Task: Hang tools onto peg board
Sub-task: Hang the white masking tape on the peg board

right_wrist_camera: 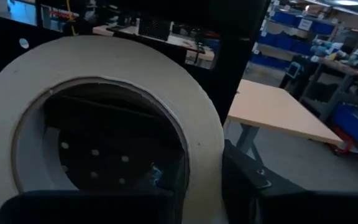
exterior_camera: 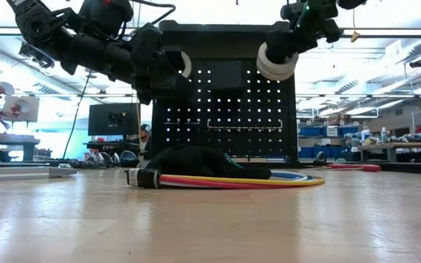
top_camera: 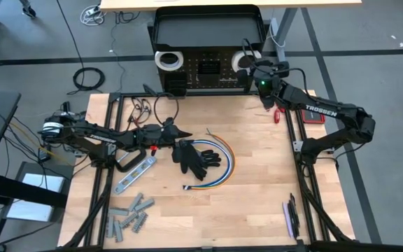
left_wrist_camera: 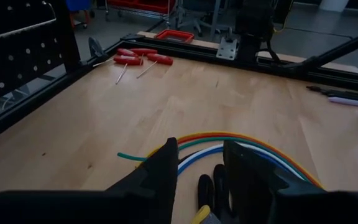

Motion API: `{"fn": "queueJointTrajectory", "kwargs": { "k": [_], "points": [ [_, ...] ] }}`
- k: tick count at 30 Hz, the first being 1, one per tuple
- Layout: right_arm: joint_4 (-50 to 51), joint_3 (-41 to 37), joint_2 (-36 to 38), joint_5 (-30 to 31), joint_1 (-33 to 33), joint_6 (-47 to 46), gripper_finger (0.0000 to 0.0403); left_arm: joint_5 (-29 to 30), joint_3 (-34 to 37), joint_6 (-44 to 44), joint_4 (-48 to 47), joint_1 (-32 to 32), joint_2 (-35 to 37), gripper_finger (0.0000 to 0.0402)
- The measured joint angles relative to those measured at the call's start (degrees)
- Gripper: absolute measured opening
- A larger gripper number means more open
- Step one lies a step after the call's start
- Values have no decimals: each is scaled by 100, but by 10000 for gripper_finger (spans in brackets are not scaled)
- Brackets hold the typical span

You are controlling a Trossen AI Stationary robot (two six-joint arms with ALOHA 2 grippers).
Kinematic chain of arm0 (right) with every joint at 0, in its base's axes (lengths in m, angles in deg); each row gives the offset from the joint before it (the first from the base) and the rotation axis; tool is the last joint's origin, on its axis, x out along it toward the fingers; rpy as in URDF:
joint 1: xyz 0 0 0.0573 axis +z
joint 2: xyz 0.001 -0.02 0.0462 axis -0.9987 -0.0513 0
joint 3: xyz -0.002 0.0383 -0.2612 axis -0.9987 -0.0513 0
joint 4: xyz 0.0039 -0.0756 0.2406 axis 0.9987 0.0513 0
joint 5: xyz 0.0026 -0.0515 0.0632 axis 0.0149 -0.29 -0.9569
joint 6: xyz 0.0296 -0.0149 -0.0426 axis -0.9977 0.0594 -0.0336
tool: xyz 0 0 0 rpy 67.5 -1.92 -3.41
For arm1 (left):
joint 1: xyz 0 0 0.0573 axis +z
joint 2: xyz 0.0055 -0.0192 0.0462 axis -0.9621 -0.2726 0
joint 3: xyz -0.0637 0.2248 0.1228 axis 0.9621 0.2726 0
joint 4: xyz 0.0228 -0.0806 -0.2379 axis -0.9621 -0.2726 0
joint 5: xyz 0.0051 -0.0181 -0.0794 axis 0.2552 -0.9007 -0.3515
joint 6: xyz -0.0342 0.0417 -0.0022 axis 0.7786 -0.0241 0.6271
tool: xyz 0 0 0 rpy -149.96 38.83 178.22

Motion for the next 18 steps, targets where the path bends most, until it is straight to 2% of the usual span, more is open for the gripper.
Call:
{"fn": "queueJointTrajectory", "kwargs": {
  "k": [7,11,18],
  "points": [
    [8,11,-68,-61,-77,321,97,-7,0,10,17,-1,0,136],
    [70,10,-72,-82,-99,398,120,-4,0,33,19,0,0,136],
    [126,-7,-88,-545,-104,500,167,-4,0,73,15,0,0,136]
  ]
}}
